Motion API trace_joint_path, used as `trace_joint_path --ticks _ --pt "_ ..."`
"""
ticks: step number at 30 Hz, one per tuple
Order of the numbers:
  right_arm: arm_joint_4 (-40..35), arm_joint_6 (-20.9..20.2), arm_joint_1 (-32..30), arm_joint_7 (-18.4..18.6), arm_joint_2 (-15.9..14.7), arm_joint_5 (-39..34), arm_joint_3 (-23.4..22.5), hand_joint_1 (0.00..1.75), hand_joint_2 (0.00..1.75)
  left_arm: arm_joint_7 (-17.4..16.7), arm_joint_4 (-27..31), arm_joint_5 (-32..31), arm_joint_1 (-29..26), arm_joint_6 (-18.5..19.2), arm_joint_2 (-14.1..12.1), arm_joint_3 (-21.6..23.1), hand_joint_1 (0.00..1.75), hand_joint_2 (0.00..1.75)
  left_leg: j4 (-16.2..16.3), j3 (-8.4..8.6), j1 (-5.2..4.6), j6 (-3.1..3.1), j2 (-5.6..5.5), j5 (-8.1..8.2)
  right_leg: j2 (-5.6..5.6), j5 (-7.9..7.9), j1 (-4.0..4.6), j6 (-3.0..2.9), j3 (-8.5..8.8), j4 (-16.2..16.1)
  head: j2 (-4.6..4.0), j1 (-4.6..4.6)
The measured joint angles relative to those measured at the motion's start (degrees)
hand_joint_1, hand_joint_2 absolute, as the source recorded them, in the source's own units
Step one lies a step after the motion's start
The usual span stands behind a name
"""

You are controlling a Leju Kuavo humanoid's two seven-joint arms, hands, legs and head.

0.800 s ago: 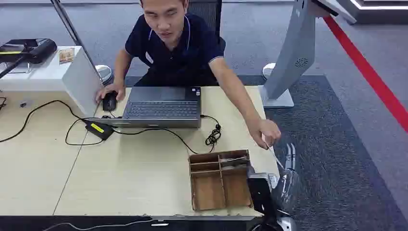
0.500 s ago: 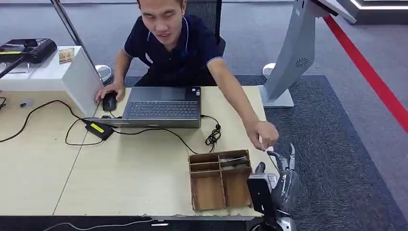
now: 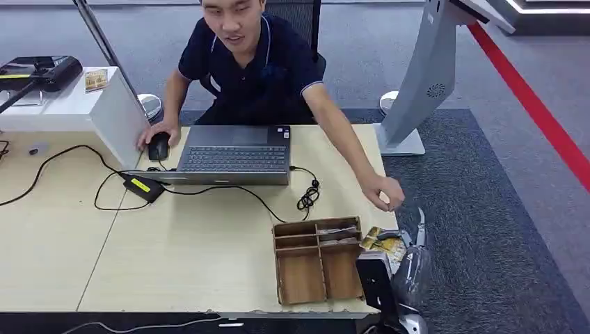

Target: Pass the card to the sensor for recognition and then transmit it.

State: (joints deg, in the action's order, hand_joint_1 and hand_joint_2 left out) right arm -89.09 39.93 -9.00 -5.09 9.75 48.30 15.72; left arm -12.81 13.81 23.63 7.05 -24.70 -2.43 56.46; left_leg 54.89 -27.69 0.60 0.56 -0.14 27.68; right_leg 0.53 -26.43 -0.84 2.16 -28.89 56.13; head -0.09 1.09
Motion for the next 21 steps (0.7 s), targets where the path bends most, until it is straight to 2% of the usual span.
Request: trace_joint_path --ticks 13,21 --pt "0.8 0.0 -0.3 0.7 -0.1 1.0 -0.7 1.75 1.75 0.0 0.0 -0.2 0.0 0.0 0.1 0.0 0.00 0.00 0.0 0.00 0.00 0.00 0.00 0.00 0.00 0.00 0.00 0.00 -0.02 0.0 0.00 0.00" --pt "2.3 0.0 -0.9 0.1 -0.3 1.8 -3.5 1.75 1.75 -0.1 0.0 -0.2 0.0 0.0 0.2 0.0 0.00 0.00 0.0 -0.01 0.00 0.00 0.00 0.00 0.00 0.00 0.00 0.00 -0.04 0.0 0.00 -0.02"
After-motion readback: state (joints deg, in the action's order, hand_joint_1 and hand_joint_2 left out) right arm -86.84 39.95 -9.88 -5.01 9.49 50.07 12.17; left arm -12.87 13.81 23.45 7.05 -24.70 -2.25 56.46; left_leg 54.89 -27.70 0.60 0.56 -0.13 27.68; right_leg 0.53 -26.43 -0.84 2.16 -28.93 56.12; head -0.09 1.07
